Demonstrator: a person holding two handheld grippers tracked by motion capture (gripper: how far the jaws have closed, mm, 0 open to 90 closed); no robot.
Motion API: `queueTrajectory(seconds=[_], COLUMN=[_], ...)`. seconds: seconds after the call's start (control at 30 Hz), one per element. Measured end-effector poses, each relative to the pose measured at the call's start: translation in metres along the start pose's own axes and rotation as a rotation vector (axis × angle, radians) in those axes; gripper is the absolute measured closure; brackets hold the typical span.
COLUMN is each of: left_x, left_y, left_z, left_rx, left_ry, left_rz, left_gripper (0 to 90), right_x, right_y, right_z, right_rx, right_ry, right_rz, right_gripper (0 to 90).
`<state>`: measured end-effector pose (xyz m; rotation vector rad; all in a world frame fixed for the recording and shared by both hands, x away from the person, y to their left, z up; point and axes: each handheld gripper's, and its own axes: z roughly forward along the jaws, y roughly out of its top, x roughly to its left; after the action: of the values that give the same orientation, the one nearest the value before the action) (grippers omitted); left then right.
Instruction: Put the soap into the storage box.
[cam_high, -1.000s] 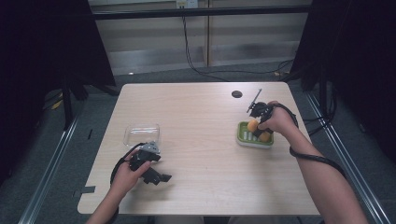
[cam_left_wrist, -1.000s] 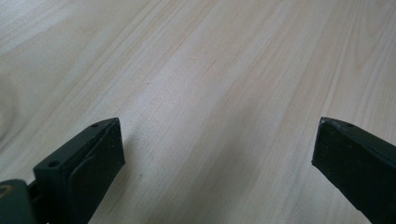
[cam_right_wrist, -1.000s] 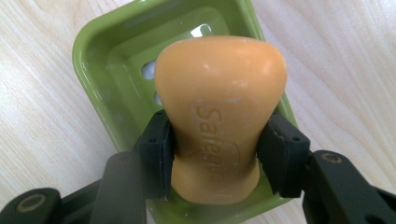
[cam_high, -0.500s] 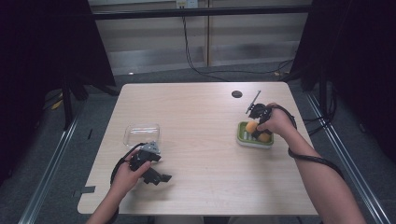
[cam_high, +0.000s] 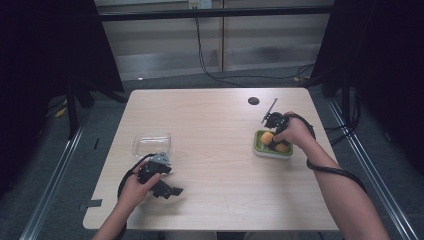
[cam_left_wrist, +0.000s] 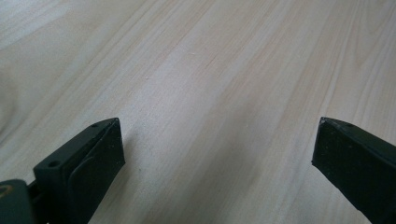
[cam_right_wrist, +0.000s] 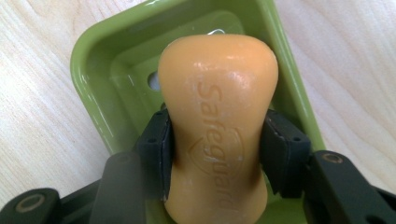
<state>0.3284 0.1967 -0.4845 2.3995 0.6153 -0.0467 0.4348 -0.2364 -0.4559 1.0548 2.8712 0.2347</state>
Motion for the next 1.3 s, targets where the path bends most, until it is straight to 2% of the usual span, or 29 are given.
queueTrajectory(seconds=[0.17,0.2,0.23,0.3,0.33,0.47,0.53,0.63,0.67,0.7,0.87,0.9,0.93,0.97,1.03,1.3], left_x=[0.001,0.000,0.000,0.000,0.000,0.000,-0.001,-0.001,0.000,-0.001,-0.002,-0.002,-0.002,-0.001,-0.002,-0.003], left_y=[-0.001,-0.001,-0.001,-0.001,-0.001,0.000,0.000,0.000,0.000,0.001,0.001,0.002,0.002,0.002,0.001,0.001], left_z=[-0.001,-0.001,-0.001,-0.002,-0.002,-0.001,-0.002,-0.001,-0.002,-0.002,-0.001,-0.001,-0.001,-0.001,0.001,0.001], left_rx=[-0.002,-0.002,-0.007,-0.002,-0.004,-0.017,-0.003,-0.007,-0.001,-0.005,-0.006,0.014,0.014,0.006,-0.027,-0.025], left_ry=[0.002,0.003,0.003,0.001,0.002,-0.001,0.001,0.000,0.000,0.003,-0.001,0.025,0.025,0.002,-0.005,-0.007], left_rz=[0.003,-0.007,-0.007,-0.004,-0.006,0.000,0.008,0.001,0.010,0.007,0.005,0.022,0.022,0.018,-0.004,-0.004], left_gripper=[1.9,1.9,1.9,1.9,1.8,1.9,1.9,1.9,1.9,1.9,1.9,1.9,1.9,1.9,1.9,1.8], right_x=[0.002,0.002,0.002,0.001,0.001,0.003,0.003,0.006,0.007,0.009,0.013,0.016,0.016,0.019,0.021,0.033], right_y=[0.001,0.001,0.000,0.000,0.000,-0.001,-0.002,-0.003,-0.004,-0.004,-0.007,-0.009,-0.009,-0.011,-0.013,-0.023], right_z=[0.001,0.000,-0.001,-0.004,-0.006,-0.013,-0.018,-0.023,-0.024,-0.025,-0.028,-0.030,-0.030,-0.031,-0.031,-0.028], right_rx=[-0.007,-0.009,-0.018,-0.049,-0.045,-0.068,-0.089,-0.125,-0.135,-0.136,-0.167,-0.180,-0.180,-0.199,-0.208,-0.231], right_ry=[0.001,0.006,0.006,0.010,0.006,0.000,-0.002,0.016,0.017,0.019,0.029,0.039,0.039,0.042,0.048,0.066], right_rz=[-0.005,-0.004,0.007,-0.001,0.002,0.033,0.042,0.072,0.064,0.082,0.087,0.095,0.095,0.092,0.092,0.072], right_gripper=[48.7,47.7,45.6,43.5,42.7,40.3,38.0,34.8,33.7,32.8,29.6,27.8,27.8,26.8,25.4,22.9])
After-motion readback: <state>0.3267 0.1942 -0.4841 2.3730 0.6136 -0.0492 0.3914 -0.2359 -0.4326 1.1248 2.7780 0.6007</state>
